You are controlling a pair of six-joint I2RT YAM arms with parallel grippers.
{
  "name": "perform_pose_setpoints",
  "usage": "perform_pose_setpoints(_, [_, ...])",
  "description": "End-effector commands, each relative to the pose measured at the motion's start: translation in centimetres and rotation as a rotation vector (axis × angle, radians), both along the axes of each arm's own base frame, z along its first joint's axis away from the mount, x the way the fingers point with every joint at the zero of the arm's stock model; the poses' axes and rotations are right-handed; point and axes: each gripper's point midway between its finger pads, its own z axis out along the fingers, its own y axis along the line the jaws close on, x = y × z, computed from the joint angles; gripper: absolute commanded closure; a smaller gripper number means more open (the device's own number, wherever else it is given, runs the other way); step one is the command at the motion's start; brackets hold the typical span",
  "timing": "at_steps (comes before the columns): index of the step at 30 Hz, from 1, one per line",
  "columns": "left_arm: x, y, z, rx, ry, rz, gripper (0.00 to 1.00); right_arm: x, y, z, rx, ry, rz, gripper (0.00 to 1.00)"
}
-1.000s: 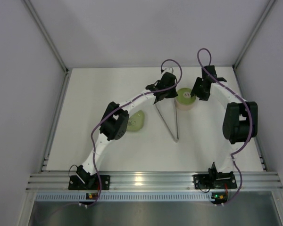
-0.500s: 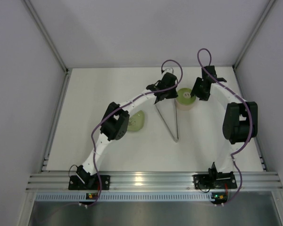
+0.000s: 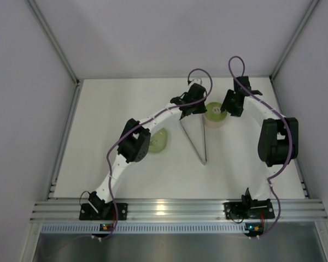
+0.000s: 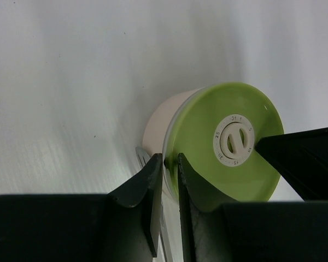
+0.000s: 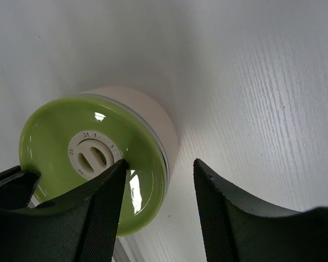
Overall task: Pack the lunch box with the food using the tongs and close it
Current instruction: Close the box lid on the packing box.
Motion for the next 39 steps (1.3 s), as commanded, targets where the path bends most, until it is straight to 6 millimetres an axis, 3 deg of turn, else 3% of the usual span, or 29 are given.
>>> perform_pose_setpoints(1, [-4.3,4.8,-11.5,0.291,0.243,-0.021,0.79,-2.6,-0.7,-4.6,-0.067,0.159,0.008,0.48])
perform_pose_setpoints(9, [-5.6,5.5,-13.9,0.32,0.304,-0.03,0.81,-3.9,-0.8,-7.4,-0.075,0.228,0.014,0.48])
perform_pose_setpoints(16, [-6.3,6.0,-14.8,0.325,0.321,-0.028,0.82,-4.6,-0.6,-8.2,-0.065,0.237,0.013,0.48])
perform_pose_setpoints(18, [-6.4,6.2,-14.9,0.327,0.324,-0.028,0.82,-4.5,-0.6,-7.6,-0.06,0.221,0.009,0.48])
perform_pose_setpoints(31, [-5.5,6.0,-11.2,0.314,0.257,-0.037,0.75,-3.1,-0.4,-2.3,-0.05,0.119,0.013,0.47])
perform_pose_setpoints(33, [-5.5,5.9,-10.9,0.311,0.248,-0.042,0.7,-2.8,-0.3,-1.1,-0.042,0.09,0.014,0.46])
perform_pose_setpoints(39, [-4.3,4.9,-7.8,0.262,0.182,-0.058,0.67,-1.9,-0.4,3.2,-0.041,0.001,0.009,0.45])
